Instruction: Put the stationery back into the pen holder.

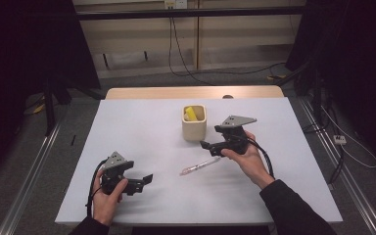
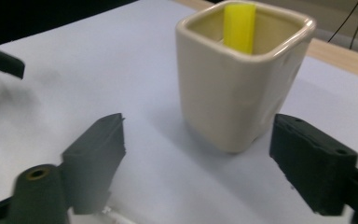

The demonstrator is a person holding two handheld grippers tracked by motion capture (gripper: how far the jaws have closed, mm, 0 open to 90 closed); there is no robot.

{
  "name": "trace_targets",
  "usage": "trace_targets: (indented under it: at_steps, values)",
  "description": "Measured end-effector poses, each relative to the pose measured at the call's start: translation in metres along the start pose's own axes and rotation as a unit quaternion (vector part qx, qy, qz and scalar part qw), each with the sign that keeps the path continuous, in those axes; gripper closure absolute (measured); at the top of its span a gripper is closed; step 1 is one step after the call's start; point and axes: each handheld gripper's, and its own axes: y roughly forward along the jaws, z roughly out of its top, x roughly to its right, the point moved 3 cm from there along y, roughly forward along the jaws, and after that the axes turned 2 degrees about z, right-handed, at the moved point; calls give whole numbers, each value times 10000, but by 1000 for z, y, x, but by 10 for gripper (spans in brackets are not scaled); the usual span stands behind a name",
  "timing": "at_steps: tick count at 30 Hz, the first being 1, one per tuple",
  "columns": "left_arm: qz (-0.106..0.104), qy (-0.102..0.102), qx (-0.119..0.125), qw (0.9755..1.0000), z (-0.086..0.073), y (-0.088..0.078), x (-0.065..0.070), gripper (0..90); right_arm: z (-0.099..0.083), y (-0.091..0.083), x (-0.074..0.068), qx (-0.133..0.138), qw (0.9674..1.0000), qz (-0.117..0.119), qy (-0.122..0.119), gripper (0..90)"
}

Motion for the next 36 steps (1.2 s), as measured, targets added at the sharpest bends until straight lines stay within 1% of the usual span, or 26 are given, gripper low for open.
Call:
trace_targets:
  at_steps: [1,2,3,4,5,6,7,8,10,11,12,13,14,16,20,23,25,27,31,33,34,36]
  values:
    - [-4,-5,14,10000,0,0,0,63,-2,0,-2,-87,9999,107,39,248]
    - [-3,-3,0,10000,0,0,0,63,-3,0,-3,-165,9995,237,82,297]
    - [-24,7,-3,10000,0,0,0,65,-5,0,-5,-261,9989,379,72,368]
    - [-27,1,0,10000,0,0,0,67,-7,0,-7,-307,9982,514,70,399]
    - [-11,4,13,10000,0,0,0,67,-8,0,-10,-328,9977,597,65,413]
    - [-12,11,2,10000,0,-1,0,67,-10,2,-12,-375,9970,675,24,440]
    - [-7,0,16,10000,0,0,0,67,-12,3,-15,-466,9962,739,-69,463]
    - [-3,-9,10,10000,0,0,0,67,-14,5,-17,-550,9955,756,-148,482]
    - [-12,21,-23,10000,0,0,-1,67,-18,10,-24,-672,9943,775,-297,479]
    - [-13,27,-23,10000,0,0,-1,67,-18,12,-26,-679,9935,841,-367,473]
    - [-7,13,-19,10000,0,0,0,67,-19,13,-29,-692,9924,939,-387,473]
    - [-13,11,-28,10000,0,1,0,67,-19,15,-32,-710,9915,992,-460,474]
    - [-14,14,-32,10000,0,0,0,66,-19,17,-34,-743,9909,990,-528,501]
    - [-15,19,-22,10000,0,0,0,67,-19,19,-38,-791,9894,1034,-639,606]
    - [-21,14,-26,10000,0,0,0,67,-22,23,-43,-898,9865,1148,-741,825]
    - [-32,15,-31,10000,0,0,0,67,-25,26,-49,-1001,9830,1269,-876,900]
    - [-27,13,-29,10000,0,0,0,67,-27,28,-54,-1062,9813,1349,-869,900]
    - [-22,14,-25,10000,0,0,0,67,-30,31,-58,-1147,9788,1385,-980,900]
    - [-21,18,-26,10000,0,0,0,67,-34,36,-65,-1298,9747,1444,-1107,900]
    - [-41,17,-32,10000,0,0,0,67,-37,39,-68,-1354,9728,1409,-1241,900]
    - [-39,20,-23,10000,0,0,0,67,-38,40,-68,-1380,9723,1400,-1267,900]
    - [-48,20,-33,10000,0,0,0,67,-41,41,-70,-1400,9723,1425,-1216,900]
